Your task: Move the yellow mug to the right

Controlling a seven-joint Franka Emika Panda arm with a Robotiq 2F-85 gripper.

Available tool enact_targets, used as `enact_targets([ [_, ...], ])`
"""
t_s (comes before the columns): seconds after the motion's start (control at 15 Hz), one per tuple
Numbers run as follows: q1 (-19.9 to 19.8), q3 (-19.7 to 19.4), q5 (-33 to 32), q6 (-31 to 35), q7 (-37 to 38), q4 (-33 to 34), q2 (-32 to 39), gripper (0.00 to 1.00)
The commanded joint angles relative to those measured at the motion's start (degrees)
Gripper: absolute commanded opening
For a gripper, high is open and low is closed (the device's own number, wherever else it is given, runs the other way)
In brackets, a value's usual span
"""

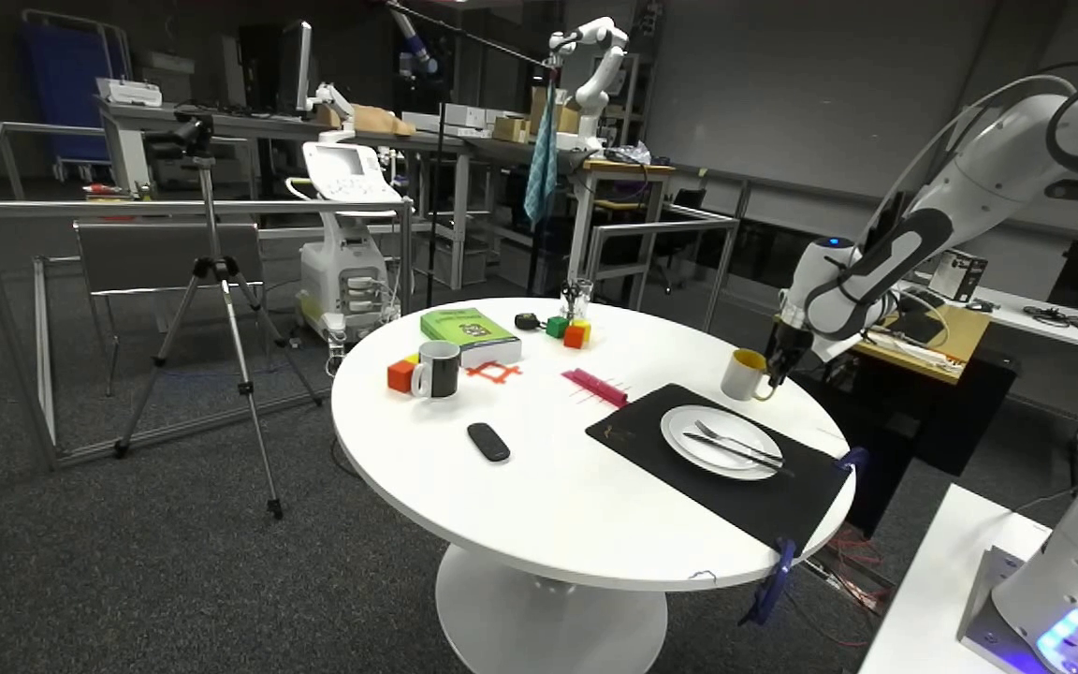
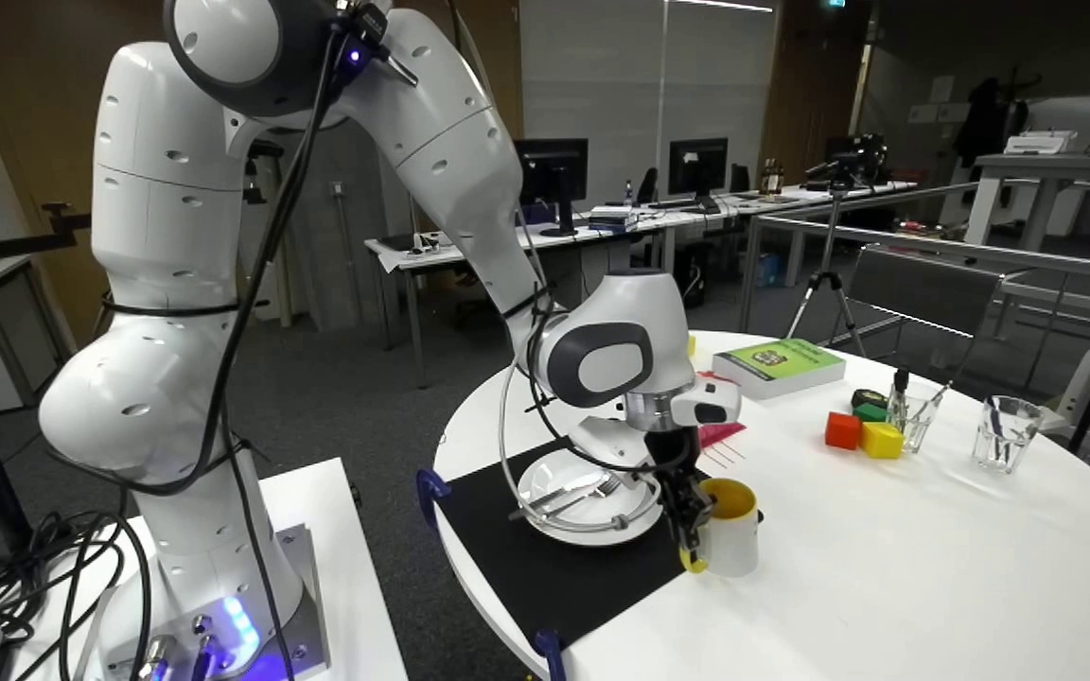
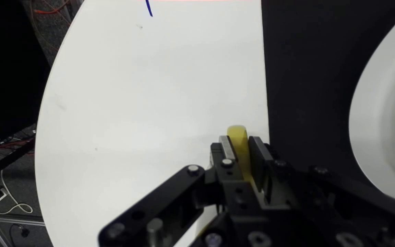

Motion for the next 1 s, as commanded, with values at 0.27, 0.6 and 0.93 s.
enact_targets([
  [0.27, 0.9, -0.8, 1.6, -0.1, -0.7, 0.2, 1.2, 0.18],
  [0.6, 1.0, -1.2, 1.9, -0.4, 0.0, 0.7, 2.5, 0.04],
  [0.93, 0.8, -1.7, 2.0, 0.2, 0.0, 0.5, 2.7, 0.04],
])
